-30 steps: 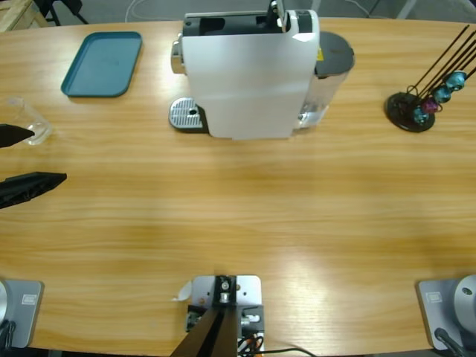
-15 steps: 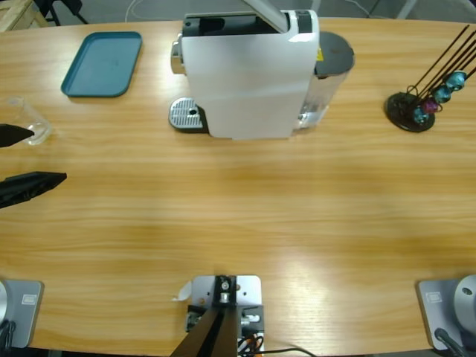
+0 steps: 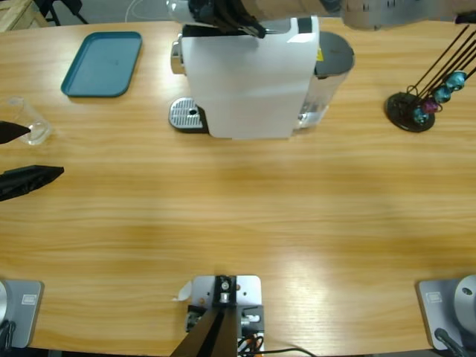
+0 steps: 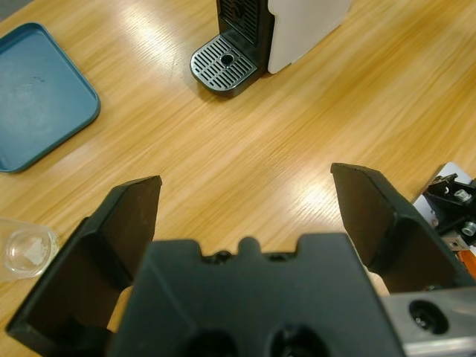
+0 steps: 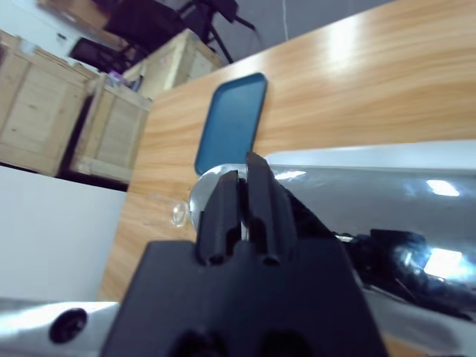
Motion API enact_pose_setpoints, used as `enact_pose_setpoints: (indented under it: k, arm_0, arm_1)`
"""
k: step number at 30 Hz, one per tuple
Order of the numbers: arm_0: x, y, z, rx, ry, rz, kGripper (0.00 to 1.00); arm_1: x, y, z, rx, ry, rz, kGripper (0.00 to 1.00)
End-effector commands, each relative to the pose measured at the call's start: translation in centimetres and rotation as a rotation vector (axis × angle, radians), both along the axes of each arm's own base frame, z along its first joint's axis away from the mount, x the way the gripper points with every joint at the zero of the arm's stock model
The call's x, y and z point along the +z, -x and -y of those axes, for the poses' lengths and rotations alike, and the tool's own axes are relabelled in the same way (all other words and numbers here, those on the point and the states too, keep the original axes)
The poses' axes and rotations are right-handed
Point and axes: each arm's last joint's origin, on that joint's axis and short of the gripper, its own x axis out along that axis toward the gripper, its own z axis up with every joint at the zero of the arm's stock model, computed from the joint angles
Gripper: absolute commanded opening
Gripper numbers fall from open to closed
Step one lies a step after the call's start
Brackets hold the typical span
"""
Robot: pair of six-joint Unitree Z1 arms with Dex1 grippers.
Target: Pour coffee
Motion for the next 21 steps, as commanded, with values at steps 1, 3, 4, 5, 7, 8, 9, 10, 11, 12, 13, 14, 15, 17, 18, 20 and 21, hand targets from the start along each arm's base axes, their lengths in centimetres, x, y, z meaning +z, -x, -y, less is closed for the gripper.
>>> enact_pose_setpoints:
  k: [1, 3, 4, 5, 7, 8, 9, 10, 11, 12, 13, 14, 15, 17, 18, 20, 21]
  arm_0:
    - [-0.6, -0.2, -0.1, 0.010, -0.032, -0.020, 1.000]
    - [-0.6, -0.2, -0.1, 0.017, -0.031, -0.019, 1.000]
    - [-0.6, -0.2, -0.2, 0.019, -0.031, -0.019, 1.000]
    - [-0.6, -0.3, -0.2, 0.026, -0.032, -0.020, 1.000]
    - [-0.6, -0.3, -0.3, 0.033, -0.032, -0.020, 1.000]
    - [-0.7, -0.3, -0.3, 0.034, -0.032, -0.021, 1.000]
    - [-0.7, -0.4, -0.3, 0.036, -0.033, -0.022, 1.000]
    - [-0.7, -0.4, -0.3, 0.039, -0.035, -0.023, 1.000]
    - [-0.7, -0.5, -0.3, 0.049, -0.039, -0.021, 1.000]
    - [-0.7, -0.6, -0.4, 0.062, -0.039, -0.017, 1.000]
    - [-0.7, -0.7, -0.6, 0.084, -0.040, -0.014, 1.000]
    - [-0.7, -0.8, -0.7, 0.105, -0.045, -0.013, 1.000]
    - [-0.8, -0.9, -0.9, 0.124, -0.052, -0.010, 1.000]
    - [-1.0, -1.0, -1.1, 0.164, -0.066, -0.006, 1.000]
    - [-1.1, -1.1, -1.3, 0.196, -0.071, 0.000, 1.000]
    - [-1.0, -1.4, -1.8, 0.276, -0.083, 0.020, 1.000]
    - [-0.8, -1.3, -2.2, 0.330, -0.079, 0.041, 1.000]
  arm_1:
    - [-11.7, -0.7, -2.9, 0.049, 0.389, -0.281, 0.000]
    - [-11.9, -0.7, -2.9, 0.048, 0.415, -0.301, 0.000]
    - [-12.3, -0.7, -2.9, 0.047, 0.425, -0.315, 0.000]
    - [-12.6, -0.7, -2.9, 0.045, 0.426, -0.330, 0.000]
    - [-12.9, -0.6, -2.8, 0.041, 0.431, -0.346, 0.000]
    - [-12.8, -0.6, -2.8, 0.039, 0.430, -0.345, 0.000]
    - [-12.5, -0.5, -2.7, 0.036, 0.426, -0.339, 0.000]
    - [-11.9, -0.4, -2.5, 0.035, 0.421, -0.325, 0.000]
    - [-10.6, -0.3, -2.3, 0.052, 0.411, -0.279, 0.000]
    - [-9.0, -0.2, -2.1, 0.095, 0.407, -0.213, 0.000]
    - [-7.1, 0.2, -1.8, 0.172, 0.422, -0.137, 0.000]
    - [-5.2, 0.9, -1.3, 0.262, 0.429, -0.081, 0.134]
    - [-3.2, 1.6, -0.7, 0.330, 0.430, -0.032, 0.725]
    - [1.2, 3.0, 1.1, 0.381, 0.414, 0.109, 1.000]
    - [3.0, 3.6, 2.0, 0.383, 0.398, 0.150, 1.000]
    - [5.7, 4.9, 3.7, 0.378, 0.377, 0.184, 1.000]
    - [6.6, 5.5, 4.4, 0.376, 0.369, 0.196, 1.000]
